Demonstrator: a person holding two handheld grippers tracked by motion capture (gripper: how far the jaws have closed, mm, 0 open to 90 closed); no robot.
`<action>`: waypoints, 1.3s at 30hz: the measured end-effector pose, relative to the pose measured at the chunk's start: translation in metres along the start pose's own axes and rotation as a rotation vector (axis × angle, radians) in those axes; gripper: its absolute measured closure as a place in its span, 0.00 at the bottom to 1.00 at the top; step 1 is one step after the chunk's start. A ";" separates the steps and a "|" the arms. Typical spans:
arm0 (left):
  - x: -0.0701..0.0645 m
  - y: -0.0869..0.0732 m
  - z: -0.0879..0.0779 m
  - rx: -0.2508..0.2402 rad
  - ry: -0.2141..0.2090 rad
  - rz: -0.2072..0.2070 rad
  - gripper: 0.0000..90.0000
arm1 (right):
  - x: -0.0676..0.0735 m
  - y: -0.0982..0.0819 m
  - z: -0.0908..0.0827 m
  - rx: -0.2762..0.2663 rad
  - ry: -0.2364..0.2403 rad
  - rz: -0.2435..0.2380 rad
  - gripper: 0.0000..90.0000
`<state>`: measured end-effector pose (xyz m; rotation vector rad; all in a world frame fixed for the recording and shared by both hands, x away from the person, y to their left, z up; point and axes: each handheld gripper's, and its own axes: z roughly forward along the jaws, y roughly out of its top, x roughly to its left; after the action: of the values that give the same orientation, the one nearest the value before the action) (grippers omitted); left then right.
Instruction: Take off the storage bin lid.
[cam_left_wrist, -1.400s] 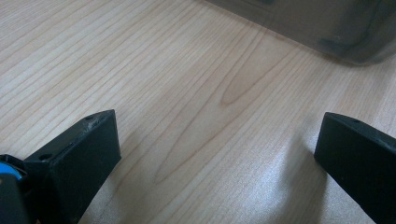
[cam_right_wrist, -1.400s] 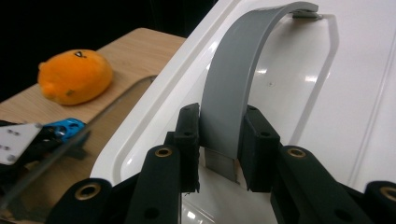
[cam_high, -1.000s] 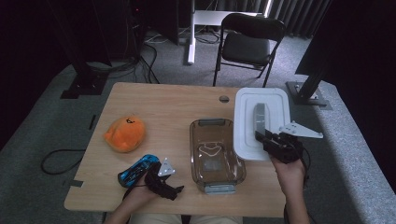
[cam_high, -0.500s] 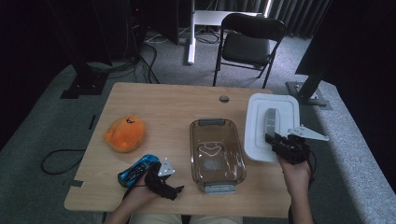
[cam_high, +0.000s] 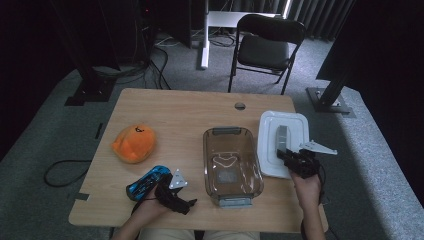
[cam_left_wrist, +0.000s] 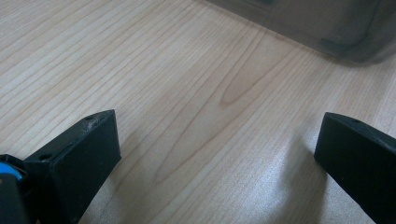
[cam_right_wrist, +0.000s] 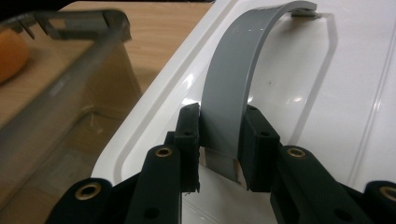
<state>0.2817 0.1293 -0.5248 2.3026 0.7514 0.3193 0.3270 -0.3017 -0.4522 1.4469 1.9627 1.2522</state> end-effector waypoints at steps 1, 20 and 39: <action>0.000 0.000 0.000 0.000 0.000 0.000 0.01 | -0.001 -0.002 0.004 0.010 0.000 0.000 0.79; 0.000 0.000 0.000 0.000 0.000 -0.001 0.01 | -0.029 -0.032 0.050 0.077 0.002 0.089 0.79; 0.000 0.000 0.000 0.000 0.000 -0.001 0.01 | -0.042 -0.029 0.063 0.080 -0.023 0.129 0.51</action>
<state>0.2816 0.1293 -0.5248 2.3023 0.7521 0.3193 0.3740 -0.3154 -0.5167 1.6433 1.9518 1.2162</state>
